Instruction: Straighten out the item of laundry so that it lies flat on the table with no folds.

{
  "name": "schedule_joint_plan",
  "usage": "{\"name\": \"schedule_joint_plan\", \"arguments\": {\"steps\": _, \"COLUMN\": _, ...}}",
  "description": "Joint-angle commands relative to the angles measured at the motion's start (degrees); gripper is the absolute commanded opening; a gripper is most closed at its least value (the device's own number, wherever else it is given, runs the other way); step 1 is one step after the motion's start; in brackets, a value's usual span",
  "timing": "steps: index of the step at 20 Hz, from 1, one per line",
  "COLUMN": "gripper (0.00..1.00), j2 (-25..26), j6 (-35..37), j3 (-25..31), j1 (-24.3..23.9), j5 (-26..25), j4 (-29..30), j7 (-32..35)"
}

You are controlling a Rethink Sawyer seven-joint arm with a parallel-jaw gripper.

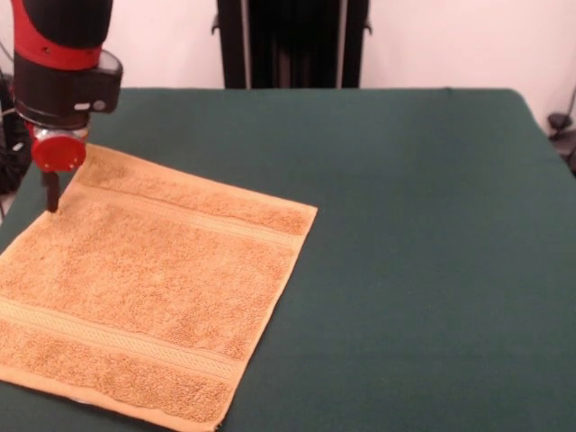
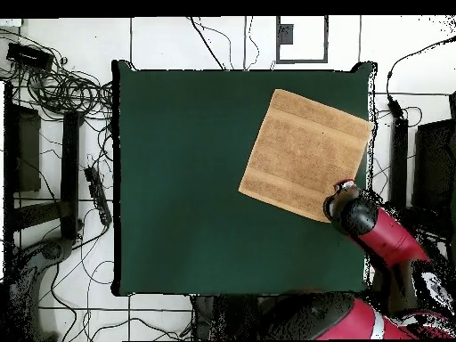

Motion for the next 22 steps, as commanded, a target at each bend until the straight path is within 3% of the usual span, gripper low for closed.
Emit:
{"name": "schedule_joint_plan", "arguments": {"steps": 1, "gripper": 1.00, "j2": -3.6, "j6": -14.3, "j3": 6.7, "j1": -5.0, "j5": -13.8, "j4": 3.8, "j7": -0.5}}
{"name": "schedule_joint_plan", "arguments": {"steps": 8, "gripper": 1.00, "j2": -6.7, "j6": -10.4, "j3": 7.3, "j1": -5.3, "j5": -16.7, "j4": 5.1, "j7": 2.9}}
{"name": "schedule_joint_plan", "arguments": {"steps": 14, "gripper": 1.00, "j2": -12.5, "j6": -4.8, "j3": 7.0, "j1": -4.5, "j5": -18.2, "j4": 9.4, "j7": 3.0}}
{"name": "schedule_joint_plan", "arguments": {"steps": 22, "gripper": 1.00, "j2": -22.0, "j6": 4.7, "j3": 21.6, "j1": -13.6, "j5": -26.9, "j4": 18.7, "j7": -10.4}}
